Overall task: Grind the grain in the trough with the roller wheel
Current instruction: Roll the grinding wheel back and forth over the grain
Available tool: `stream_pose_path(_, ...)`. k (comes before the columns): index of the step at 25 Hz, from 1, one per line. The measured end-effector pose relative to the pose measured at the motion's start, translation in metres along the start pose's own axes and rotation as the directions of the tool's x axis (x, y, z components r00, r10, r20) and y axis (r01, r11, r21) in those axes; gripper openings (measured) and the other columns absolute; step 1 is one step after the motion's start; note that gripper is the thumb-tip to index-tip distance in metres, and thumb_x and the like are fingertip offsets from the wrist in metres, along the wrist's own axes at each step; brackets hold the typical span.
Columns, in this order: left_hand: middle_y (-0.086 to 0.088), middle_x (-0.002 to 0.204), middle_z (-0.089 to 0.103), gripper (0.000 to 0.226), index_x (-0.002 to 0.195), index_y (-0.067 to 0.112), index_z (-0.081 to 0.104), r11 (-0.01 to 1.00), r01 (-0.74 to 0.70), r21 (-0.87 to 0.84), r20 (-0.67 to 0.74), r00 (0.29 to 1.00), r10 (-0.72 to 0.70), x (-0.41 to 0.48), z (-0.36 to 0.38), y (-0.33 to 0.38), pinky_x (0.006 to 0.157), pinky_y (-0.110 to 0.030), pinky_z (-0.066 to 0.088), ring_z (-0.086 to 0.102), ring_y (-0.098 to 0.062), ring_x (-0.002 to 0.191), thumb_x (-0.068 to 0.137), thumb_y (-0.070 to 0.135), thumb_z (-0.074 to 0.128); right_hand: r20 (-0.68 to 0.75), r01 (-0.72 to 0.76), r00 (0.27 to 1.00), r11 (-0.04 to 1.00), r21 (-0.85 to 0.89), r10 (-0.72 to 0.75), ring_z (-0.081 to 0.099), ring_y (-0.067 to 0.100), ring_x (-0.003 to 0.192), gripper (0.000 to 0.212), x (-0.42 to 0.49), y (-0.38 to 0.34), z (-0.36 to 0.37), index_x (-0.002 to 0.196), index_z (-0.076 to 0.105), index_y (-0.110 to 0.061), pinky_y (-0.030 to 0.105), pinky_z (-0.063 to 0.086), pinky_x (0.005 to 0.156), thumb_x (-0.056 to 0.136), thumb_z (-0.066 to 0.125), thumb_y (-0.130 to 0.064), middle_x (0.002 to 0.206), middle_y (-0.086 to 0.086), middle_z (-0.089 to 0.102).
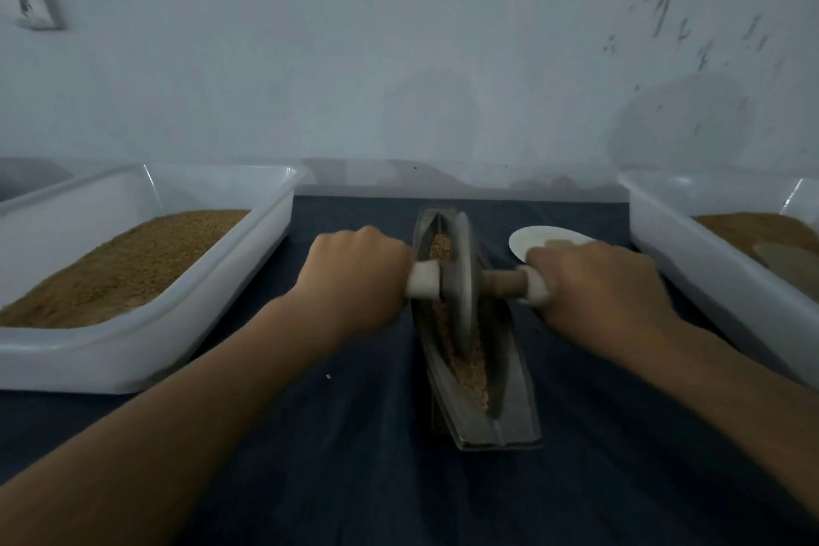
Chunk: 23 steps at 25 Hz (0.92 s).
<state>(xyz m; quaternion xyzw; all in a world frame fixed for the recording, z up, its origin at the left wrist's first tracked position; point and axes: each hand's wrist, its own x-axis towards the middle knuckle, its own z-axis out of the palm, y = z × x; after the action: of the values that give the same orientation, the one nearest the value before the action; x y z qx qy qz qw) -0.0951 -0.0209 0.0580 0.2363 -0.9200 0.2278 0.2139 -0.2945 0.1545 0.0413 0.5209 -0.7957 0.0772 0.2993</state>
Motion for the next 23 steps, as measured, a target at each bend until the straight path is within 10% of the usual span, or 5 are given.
stream_pose_path(4, 0.012, 0.056, 0.009, 0.062, 0.069, 0.032, 0.027, 0.995, -0.095, -0.008, -0.118, 0.989, 0.094, -0.027, -0.015, -0.006, 0.048, -0.016, 0.006, 0.004, -0.006, 0.044, 0.05, 0.043, 0.085, -0.069, 0.102, 0.993, 0.988, 0.115, -0.095, 0.036, 0.015, 0.043, 0.02, -0.029, 0.01, -0.016, 0.076, 0.04, -0.035, 0.022, 0.026, 0.044, 0.083, 0.045, -0.054, 0.053, -0.015, 0.027)
stream_pose_path(8, 0.001, 0.076, 0.051, 0.009, 0.09, 0.026, 0.061, 0.992, 0.123, 0.013, 0.1, 0.987, -0.124, 0.016, 0.005, 0.002, 0.056, -0.033, 0.034, 0.055, -0.024, 0.065, 0.086, 0.034, 0.062, 0.099, -0.088, 0.991, 0.995, -0.052, 0.093, 0.043, 0.014, 0.057, 0.014, 0.028, -0.013, -0.008, 0.081, 0.051, -0.031, 0.025, 0.024, 0.049, 0.09, 0.06, -0.038, 0.067, -0.011, 0.044)
stream_pose_path(11, -0.001, 0.084, 0.055, 0.011, 0.098, 0.025, 0.063, 0.989, 0.147, -0.018, 0.176, 0.974, -0.142, 0.033, 0.005, 0.0, 0.061, -0.036, 0.037, 0.06, -0.026, 0.077, 0.09, 0.028, 0.059, 0.241, -0.107, 0.964, 0.994, -0.032, 0.111, 0.056, 0.02, 0.078, 0.01, 0.049, -0.017, -0.007, 0.092, 0.053, -0.031, 0.03, 0.034, 0.058, 0.095, 0.062, -0.033, 0.087, -0.006, 0.057)
stream_pose_path(17, 0.009, 0.051, 0.021, 0.061, 0.066, 0.026, 0.028, 0.998, -0.034, -0.045, -0.154, 0.988, 0.027, -0.033, -0.01, 0.004, 0.049, -0.018, 0.005, 0.002, -0.008, 0.045, 0.047, 0.029, 0.086, -0.087, 0.09, 0.992, 0.996, -0.016, -0.091, 0.027, 0.014, 0.045, 0.054, -0.032, -0.005, -0.019, 0.077, 0.021, -0.04, 0.018, 0.008, 0.05, 0.068, 0.074, -0.033, 0.059, -0.015, 0.022)
stream_pose_path(23, 0.003, 0.07, 0.041, 0.002, 0.089, 0.022, 0.06, 0.984, 0.179, -0.001, 0.081, 0.981, -0.178, 0.031, 0.017, 0.003, 0.054, -0.033, 0.033, 0.042, -0.02, 0.059, 0.087, 0.024, 0.06, 0.154, -0.079, 0.985, 0.996, -0.033, 0.084, 0.054, 0.021, 0.073, 0.017, 0.055, -0.019, 0.006, 0.086, 0.048, -0.03, 0.03, 0.031, 0.056, 0.088, 0.065, -0.029, 0.08, -0.006, 0.055)
